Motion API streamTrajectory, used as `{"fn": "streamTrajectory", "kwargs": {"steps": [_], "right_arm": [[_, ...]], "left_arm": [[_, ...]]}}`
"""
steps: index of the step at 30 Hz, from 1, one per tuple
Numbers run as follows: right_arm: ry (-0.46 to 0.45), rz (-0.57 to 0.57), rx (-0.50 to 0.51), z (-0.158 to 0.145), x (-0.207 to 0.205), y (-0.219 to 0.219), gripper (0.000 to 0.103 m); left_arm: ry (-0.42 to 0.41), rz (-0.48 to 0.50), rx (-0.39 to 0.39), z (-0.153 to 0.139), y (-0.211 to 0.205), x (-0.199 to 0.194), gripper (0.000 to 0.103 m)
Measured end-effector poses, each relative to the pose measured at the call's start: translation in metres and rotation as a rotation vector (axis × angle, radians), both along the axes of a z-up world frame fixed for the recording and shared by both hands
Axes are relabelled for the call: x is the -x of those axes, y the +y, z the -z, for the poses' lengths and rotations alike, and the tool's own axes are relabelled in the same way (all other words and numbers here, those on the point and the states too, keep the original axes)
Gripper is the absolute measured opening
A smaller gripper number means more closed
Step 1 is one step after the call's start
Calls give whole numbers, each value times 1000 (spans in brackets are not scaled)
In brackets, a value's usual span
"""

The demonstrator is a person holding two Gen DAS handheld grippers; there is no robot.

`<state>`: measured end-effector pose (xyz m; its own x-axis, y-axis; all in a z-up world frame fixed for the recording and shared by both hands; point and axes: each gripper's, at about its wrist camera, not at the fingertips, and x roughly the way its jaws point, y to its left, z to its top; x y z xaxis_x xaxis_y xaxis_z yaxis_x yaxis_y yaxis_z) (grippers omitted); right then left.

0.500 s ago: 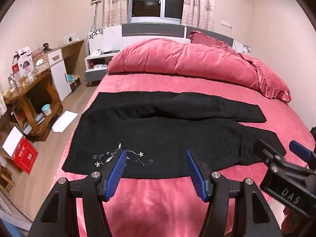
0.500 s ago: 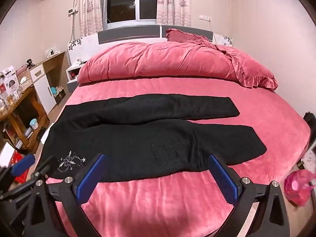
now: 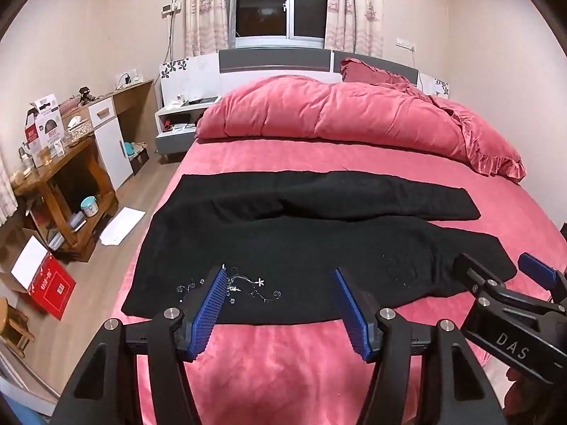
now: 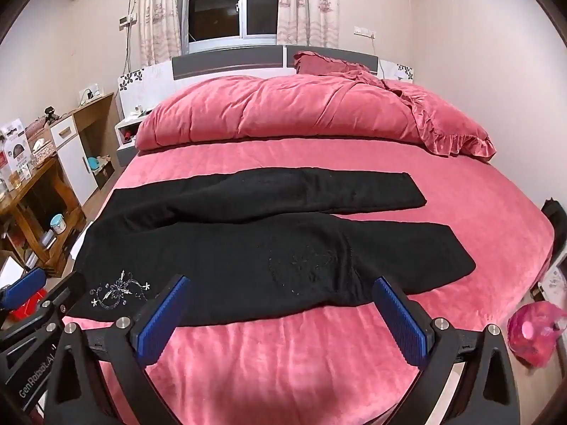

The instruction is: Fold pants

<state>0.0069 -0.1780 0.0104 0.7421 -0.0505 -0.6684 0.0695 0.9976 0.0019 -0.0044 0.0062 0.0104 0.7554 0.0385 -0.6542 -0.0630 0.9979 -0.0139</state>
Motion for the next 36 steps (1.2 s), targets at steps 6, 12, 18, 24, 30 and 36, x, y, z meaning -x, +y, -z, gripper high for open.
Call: {"fn": "streamTrajectory", "kwargs": {"steps": [6, 12, 18, 24, 30, 36], "right_arm": [[-2, 12, 17, 1, -1, -2, 103], [-1, 27, 11, 1, -1, -6, 103], [3, 18, 22, 2, -2, -4, 103], [1, 22, 19, 2, -1, -4, 103], [6, 19, 19, 2, -2, -4, 103], [10, 19, 16, 2, -3, -4, 103]], "left_arm": [[2, -3, -10, 1, -2, 0, 63], [-10, -21, -2, 1, 2, -1, 63], [-6, -17, 2, 0, 3, -2, 63], [-4, -19, 1, 1, 4, -3, 63], [-3, -24, -1, 1, 4, -2, 63], [3, -24, 1, 3, 5, -3, 63]]}}
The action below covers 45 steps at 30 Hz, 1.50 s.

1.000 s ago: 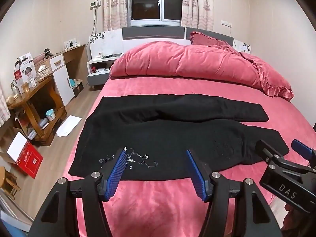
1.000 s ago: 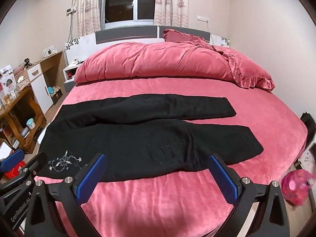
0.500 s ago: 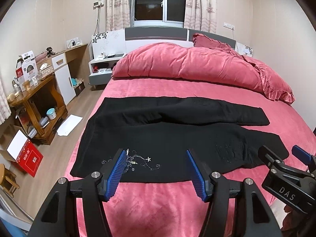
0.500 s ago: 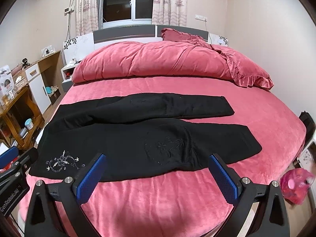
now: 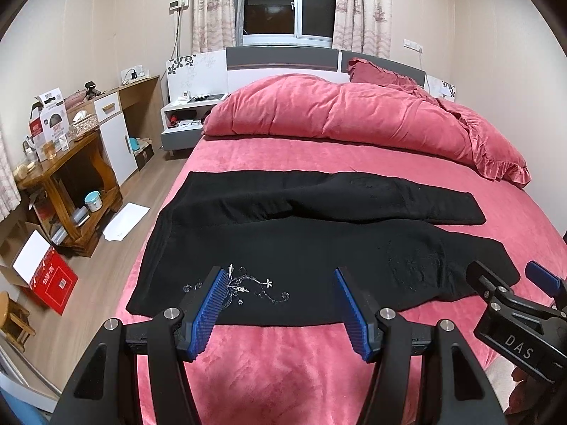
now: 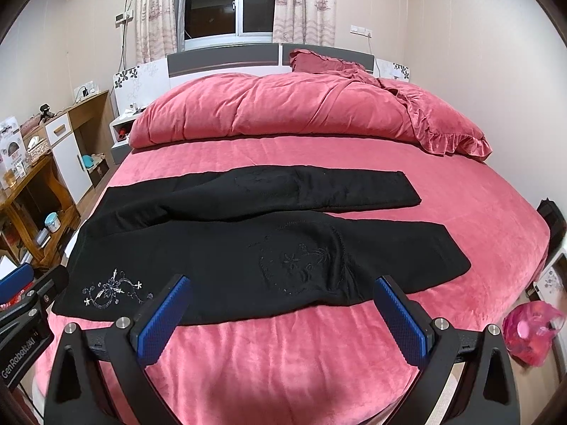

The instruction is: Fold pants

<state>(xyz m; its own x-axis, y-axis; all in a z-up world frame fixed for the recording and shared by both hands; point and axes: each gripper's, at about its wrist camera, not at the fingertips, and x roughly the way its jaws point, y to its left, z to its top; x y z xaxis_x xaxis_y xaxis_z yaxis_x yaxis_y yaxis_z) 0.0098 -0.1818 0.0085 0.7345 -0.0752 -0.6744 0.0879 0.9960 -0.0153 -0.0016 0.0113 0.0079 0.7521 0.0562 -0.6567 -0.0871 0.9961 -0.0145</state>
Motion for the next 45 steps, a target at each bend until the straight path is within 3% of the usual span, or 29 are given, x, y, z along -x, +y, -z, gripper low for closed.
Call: {"fn": "streamTrajectory", "kwargs": {"steps": [38, 42, 45], "right_arm": [[33, -13, -2, 15, -5, 1, 103], [47, -28, -24, 23, -8, -2, 103], [47, -46, -78, 33, -12, -10, 103]], "left_arm": [[78, -22, -13, 24, 3, -12, 63], [121, -33, 19, 37, 11, -21, 63], [167, -23, 105, 53, 26, -28, 63]]}}
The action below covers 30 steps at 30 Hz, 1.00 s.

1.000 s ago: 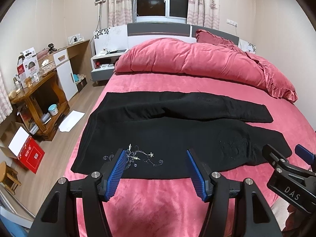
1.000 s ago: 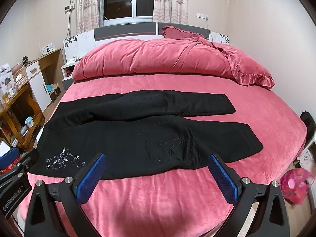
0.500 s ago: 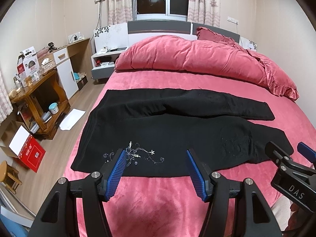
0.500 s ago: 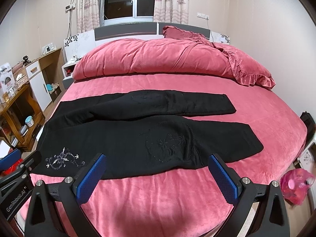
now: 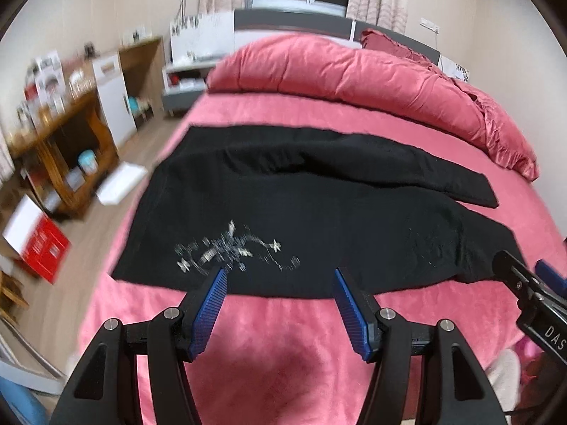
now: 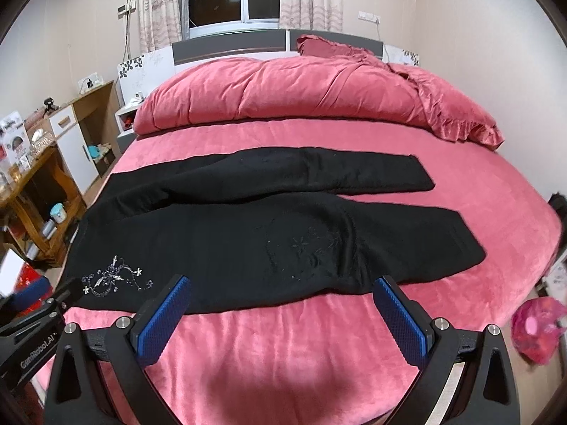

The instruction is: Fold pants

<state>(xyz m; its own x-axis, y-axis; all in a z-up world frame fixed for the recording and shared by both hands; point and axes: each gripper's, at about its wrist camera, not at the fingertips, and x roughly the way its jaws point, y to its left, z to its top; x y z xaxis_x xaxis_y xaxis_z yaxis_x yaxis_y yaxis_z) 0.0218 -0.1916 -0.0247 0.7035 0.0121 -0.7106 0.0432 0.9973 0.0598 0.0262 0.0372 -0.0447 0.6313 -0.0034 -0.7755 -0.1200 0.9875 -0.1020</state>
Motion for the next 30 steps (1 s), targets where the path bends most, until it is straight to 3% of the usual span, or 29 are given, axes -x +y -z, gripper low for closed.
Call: {"fn": "streamTrajectory", "kwargs": {"steps": [4, 6, 8, 10, 18, 22, 25, 27, 30], "right_arm": [[19, -50, -113, 24, -9, -19, 103], [15, -59, -118, 36, -14, -29, 103], [98, -39, -82, 54, -23, -47, 103], [121, -3, -89, 64, -26, -67, 103], [95, 261, -460, 99, -25, -210, 101], [96, 432, -620, 130, -21, -273, 81], [94, 492, -695, 148, -21, -296, 67], [56, 505, -765, 154, -22, -306, 67], [17, 491, -780, 151, -32, -310, 67]], "left_arm": [[47, -17, 224, 29, 34, -6, 63], [69, -75, 293, 45, 54, -8, 63], [82, -140, 283, 56, 69, -9, 62], [87, -206, 260, 64, 87, -9, 61], [73, -407, 283, 106, 154, 4, 61], [69, -425, 376, 124, 172, 4, 60], [24, -396, 448, 127, 175, -2, 60], [21, -386, 476, 130, 175, -10, 60], [6, -396, 500, 137, 179, -15, 60]]}}
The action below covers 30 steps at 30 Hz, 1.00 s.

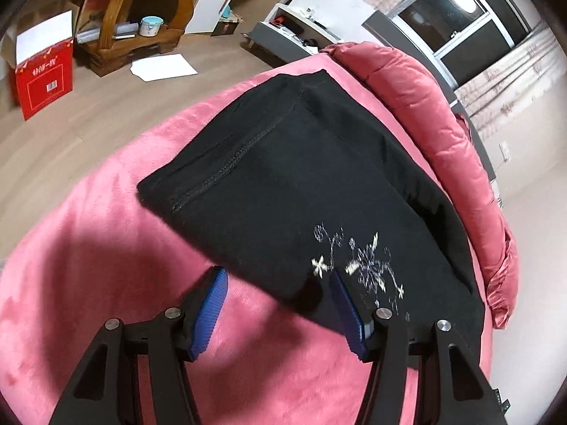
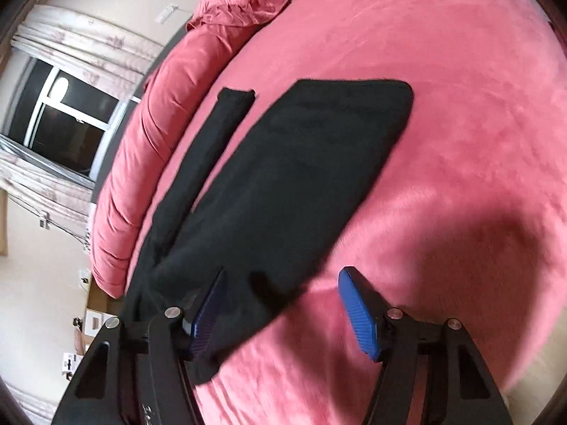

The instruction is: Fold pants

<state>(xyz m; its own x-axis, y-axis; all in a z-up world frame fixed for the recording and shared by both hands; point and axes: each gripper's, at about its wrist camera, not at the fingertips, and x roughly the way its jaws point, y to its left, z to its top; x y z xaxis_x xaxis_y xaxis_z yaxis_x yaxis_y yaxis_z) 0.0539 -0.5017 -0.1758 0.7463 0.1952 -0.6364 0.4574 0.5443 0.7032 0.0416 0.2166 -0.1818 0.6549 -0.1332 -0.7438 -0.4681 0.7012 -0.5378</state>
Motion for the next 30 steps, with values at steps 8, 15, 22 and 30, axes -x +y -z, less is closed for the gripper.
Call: {"fn": "streamTrajectory", "kwargs": {"steps": [8, 15, 22, 30], "right_arm": [[-62, 36, -19, 15, -17, -12, 43], [-73, 58, -36, 13, -18, -23, 17], [-73, 50, 48, -18, -7, -27, 9], [-87, 18, 172, -62, 18, -28, 8]], "left_arm": [[-85, -80, 127, 12, 24, -9, 55], [15, -23, 16, 5, 27, -26, 10], [17, 34, -2, -27, 27, -21, 6], [1, 99, 24, -49, 41, 19, 6]]}}
